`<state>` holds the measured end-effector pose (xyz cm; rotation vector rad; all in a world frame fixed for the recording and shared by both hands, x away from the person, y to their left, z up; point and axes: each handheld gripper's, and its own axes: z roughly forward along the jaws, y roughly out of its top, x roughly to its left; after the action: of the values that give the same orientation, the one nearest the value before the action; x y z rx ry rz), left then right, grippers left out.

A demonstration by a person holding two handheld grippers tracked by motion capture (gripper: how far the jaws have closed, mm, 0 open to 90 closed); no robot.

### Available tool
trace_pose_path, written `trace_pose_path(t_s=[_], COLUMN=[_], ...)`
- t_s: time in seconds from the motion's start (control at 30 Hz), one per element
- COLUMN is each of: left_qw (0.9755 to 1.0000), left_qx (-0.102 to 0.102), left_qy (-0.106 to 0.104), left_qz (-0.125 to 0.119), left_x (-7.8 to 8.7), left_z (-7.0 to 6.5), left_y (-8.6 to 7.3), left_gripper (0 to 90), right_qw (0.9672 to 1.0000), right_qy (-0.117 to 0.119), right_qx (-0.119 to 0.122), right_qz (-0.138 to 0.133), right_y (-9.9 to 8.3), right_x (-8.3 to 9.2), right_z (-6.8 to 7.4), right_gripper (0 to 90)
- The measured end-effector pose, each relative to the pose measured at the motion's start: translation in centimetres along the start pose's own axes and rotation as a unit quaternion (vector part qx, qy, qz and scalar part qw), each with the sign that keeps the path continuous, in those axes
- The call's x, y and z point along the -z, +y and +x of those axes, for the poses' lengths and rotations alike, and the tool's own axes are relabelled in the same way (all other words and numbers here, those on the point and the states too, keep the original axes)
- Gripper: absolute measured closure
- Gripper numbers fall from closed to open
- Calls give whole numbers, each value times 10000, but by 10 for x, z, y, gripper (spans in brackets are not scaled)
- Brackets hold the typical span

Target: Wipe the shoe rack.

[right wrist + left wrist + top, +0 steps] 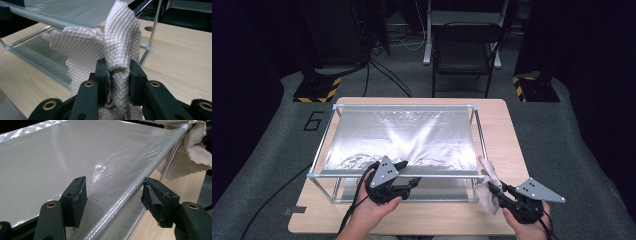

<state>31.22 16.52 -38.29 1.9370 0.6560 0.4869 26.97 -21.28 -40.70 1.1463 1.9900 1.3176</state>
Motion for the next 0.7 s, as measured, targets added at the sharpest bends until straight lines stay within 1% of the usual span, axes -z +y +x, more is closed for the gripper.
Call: trace_pose_path(t_s=[0.07,0.13,0.23,0.27,0.43,0.47,0.57,0.7], left_qw=[10000,10000,10000,10000,10000,10000,10000,10000], left_qx=[21,-3,2,0,-7,-24,-22,-7], left_qy=[-19,3,2,6,5,0,24,3], left_qz=[6,-1,-6,-14,-15,-9,-34,-17], left_x=[0,0,0,0,0,0,0,0], left_z=[0,0,0,0,0,0,0,0], left_y=[0,0,0,0,0,0,-1,-1], left_gripper=[365,365,365,366,366,366,365,365], right_qw=[10000,9999,9999,10000,9999,9998,9997,9997], right_qy=[33,19,17,-27,-63,-83,-130,-102], right_qx=[11,55,54,-8,-8,14,23,-69], right_qz=[50,88,102,69,85,160,195,197], right_y=[-2,-3,-4,-5,-9,-14,-18,-27], right_x=[-4,-7,-9,-11,-16,-20,-23,-27], right_z=[1,2,3,4,4,5,5,4], right_gripper=[726,725,722,719,701,720,728,743])
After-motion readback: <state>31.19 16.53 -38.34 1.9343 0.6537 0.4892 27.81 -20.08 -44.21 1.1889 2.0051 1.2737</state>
